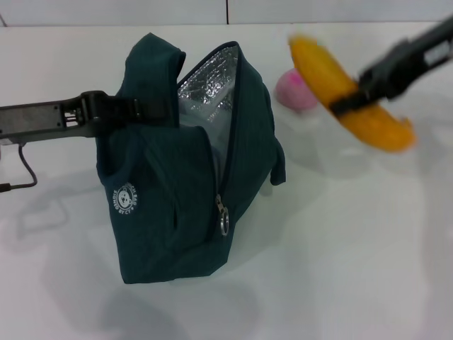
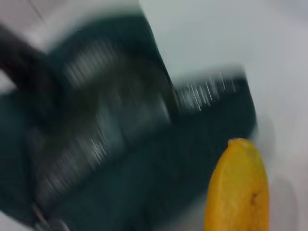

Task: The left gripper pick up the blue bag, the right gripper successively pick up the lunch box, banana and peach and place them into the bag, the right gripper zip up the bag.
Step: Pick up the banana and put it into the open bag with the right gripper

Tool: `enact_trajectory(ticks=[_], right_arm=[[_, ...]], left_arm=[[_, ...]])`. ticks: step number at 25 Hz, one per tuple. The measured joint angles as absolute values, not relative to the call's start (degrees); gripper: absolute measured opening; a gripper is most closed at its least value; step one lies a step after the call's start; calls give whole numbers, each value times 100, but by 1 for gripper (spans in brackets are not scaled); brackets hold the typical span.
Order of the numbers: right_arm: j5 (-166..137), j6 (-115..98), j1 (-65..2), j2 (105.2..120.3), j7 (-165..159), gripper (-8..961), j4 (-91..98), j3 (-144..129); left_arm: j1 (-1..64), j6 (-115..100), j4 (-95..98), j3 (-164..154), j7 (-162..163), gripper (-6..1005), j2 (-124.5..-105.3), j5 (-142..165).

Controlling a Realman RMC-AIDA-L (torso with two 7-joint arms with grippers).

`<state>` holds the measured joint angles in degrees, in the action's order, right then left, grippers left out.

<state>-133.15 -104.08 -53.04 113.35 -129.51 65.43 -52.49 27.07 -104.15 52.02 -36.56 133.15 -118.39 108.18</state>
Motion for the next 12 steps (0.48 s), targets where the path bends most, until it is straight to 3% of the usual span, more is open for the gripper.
enact_trajectory(ticks=[6,12], right_arm=[[-10900,-10394,-4964,11272,-12867,415,6726,-4952],[-9568,-10371,-4865,11471,-12291,416,6283,-4942]], left_arm=[[2707,-10421,5201,-3674,13316,29,-11839,10818],[2704,-10444,5177,-3682,13348,29,-11839,10818]])
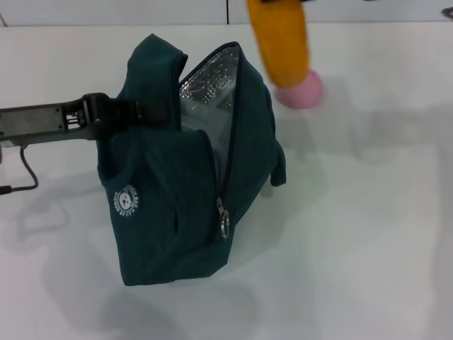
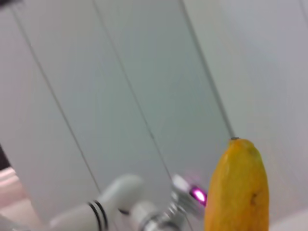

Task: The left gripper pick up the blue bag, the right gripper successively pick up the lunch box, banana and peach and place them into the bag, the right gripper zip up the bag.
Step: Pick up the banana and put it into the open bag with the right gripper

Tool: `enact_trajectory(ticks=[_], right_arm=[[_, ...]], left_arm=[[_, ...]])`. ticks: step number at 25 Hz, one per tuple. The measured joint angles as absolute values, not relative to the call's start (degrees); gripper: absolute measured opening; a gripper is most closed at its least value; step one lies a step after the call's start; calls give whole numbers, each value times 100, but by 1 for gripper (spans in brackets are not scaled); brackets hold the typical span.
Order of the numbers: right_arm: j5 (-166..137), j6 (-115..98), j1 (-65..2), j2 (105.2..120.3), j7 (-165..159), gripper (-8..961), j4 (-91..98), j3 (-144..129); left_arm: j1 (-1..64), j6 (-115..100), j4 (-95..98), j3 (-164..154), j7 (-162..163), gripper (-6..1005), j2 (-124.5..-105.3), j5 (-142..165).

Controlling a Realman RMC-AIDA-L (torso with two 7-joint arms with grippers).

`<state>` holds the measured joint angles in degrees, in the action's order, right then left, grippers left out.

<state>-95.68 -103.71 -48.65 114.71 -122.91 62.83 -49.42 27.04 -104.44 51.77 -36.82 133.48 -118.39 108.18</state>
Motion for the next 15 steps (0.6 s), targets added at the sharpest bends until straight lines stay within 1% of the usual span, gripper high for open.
enact_trajectory(ticks=[3,8,15], right_arm=[[-9105,-10293,-4841,11552,-11760,416,5701,-5068],[-8479,-10156,-4888,11560,-10861,416,4349,-5289],[-8070,-10074,-4903,11598,-10093,417,3127,-5379]], left_arm=[[2698,-10481,5177,-3678,13349,29,-11847,10818],[2702,-10494,5178,-3680,13353,30,-11860,10818],[2697,-10494,5172,-3671,13331,29,-11868,10819]])
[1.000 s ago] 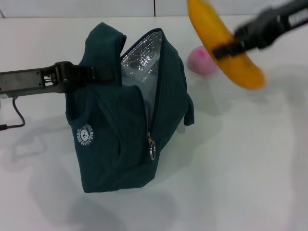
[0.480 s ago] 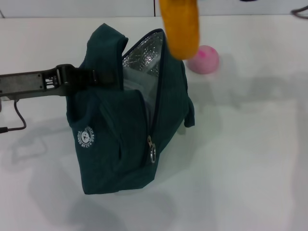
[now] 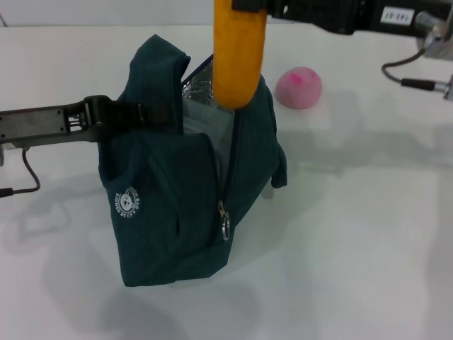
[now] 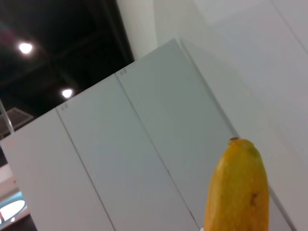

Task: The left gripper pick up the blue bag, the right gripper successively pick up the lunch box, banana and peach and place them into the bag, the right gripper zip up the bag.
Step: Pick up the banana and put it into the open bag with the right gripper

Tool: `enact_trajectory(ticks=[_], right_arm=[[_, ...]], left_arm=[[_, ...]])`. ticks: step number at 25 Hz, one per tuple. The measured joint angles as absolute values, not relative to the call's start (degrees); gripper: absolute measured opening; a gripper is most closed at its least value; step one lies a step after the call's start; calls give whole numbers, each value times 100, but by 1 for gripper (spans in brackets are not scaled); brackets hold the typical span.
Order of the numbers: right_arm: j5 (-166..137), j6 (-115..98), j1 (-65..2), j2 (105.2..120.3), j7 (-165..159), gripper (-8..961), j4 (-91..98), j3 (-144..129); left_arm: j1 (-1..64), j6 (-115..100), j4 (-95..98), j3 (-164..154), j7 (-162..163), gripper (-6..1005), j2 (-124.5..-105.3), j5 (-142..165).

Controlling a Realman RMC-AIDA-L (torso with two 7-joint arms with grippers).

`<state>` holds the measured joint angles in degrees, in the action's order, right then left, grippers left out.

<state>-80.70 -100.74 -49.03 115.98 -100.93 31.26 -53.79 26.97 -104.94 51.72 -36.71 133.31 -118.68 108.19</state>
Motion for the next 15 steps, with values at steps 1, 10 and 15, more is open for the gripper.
enact_trajectory(ticks=[1,10,15], right_arm=[[-8045,-10047,-4905,11602,-10018,417,2984,-5396],[-7934,-9799,-4928,11623,-9580,418,2111,-5554],[-7894,-9755,-4959,11622,-9421,418,1747,-5566]], left_arm=[[2697,-10493,5172,-3668,13331,29,-11871,10819],[2698,-10471,5159,-3672,13318,30,-11897,10819],[2698,-10456,5158,-3661,13301,30,-11906,10819]])
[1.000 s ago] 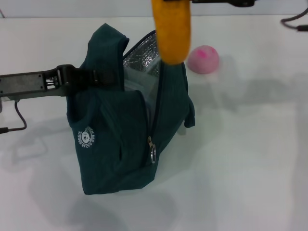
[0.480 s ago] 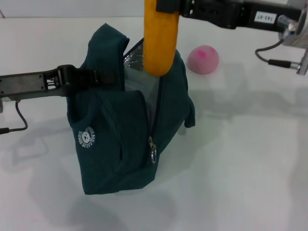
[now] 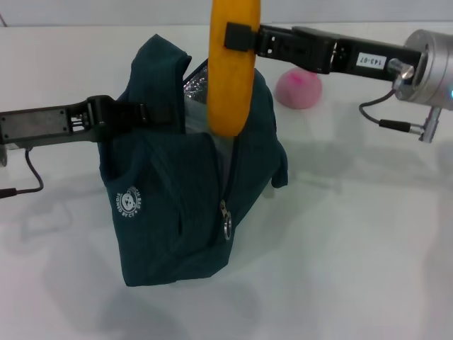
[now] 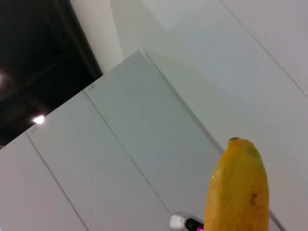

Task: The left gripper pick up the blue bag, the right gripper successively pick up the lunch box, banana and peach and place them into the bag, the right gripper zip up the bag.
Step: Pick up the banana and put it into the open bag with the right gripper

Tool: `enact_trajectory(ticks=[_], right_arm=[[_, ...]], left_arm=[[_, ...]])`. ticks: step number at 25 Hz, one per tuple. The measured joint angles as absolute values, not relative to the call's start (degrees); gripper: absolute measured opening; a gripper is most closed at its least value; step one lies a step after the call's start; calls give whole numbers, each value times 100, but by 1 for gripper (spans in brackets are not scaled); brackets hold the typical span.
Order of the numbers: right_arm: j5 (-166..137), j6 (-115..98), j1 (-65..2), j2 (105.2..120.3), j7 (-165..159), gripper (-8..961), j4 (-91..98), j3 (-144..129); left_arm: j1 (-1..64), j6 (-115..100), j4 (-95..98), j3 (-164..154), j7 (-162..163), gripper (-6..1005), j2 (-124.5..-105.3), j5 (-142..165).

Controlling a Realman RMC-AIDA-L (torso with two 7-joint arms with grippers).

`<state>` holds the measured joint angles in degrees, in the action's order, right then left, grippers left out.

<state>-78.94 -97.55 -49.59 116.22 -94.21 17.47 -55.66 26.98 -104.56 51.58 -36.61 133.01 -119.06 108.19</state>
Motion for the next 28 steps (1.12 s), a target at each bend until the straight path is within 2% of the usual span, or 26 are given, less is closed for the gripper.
enact_trajectory(ticks=[28], right_arm=[[-7656,-9292,-4964,11620,-9138,420,1104,-6490]], left_arm=[[2711,-10415,4888,-3648,13123,30,-11882,10651]])
